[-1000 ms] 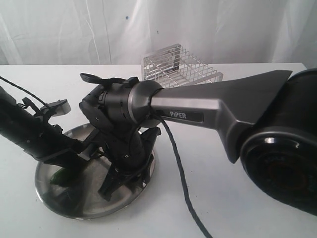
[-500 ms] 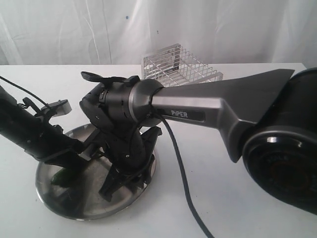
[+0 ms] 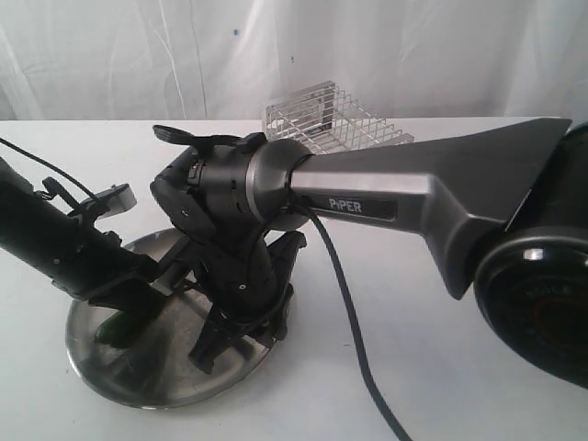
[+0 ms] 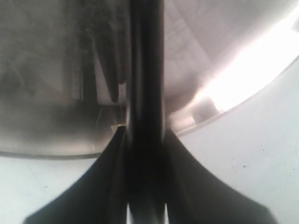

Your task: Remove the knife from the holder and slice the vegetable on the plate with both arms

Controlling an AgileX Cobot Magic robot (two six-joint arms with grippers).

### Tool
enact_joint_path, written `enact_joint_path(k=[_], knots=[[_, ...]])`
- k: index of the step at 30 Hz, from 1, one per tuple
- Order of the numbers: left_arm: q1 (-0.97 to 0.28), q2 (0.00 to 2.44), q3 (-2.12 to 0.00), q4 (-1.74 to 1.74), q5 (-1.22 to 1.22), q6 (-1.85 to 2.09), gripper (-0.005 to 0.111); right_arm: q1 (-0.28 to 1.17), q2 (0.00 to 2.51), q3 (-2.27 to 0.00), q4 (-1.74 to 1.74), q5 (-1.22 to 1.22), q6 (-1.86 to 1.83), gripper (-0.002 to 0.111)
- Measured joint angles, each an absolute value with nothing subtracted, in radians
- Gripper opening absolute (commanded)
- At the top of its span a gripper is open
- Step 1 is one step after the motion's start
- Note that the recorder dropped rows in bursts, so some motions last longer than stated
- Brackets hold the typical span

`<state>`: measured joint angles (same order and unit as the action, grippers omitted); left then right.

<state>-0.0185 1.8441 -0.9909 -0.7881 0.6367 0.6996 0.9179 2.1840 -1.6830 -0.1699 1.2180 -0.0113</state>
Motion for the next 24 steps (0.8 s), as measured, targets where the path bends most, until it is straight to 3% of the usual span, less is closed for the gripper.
enact_joint_path(k=[24], knots=[[-0.028, 1.849, -0.991, -0.788, 0.643, 0.713, 0.000, 0.918, 2.148, -1.591, -0.177, 1.157, -0.019, 0.000]])
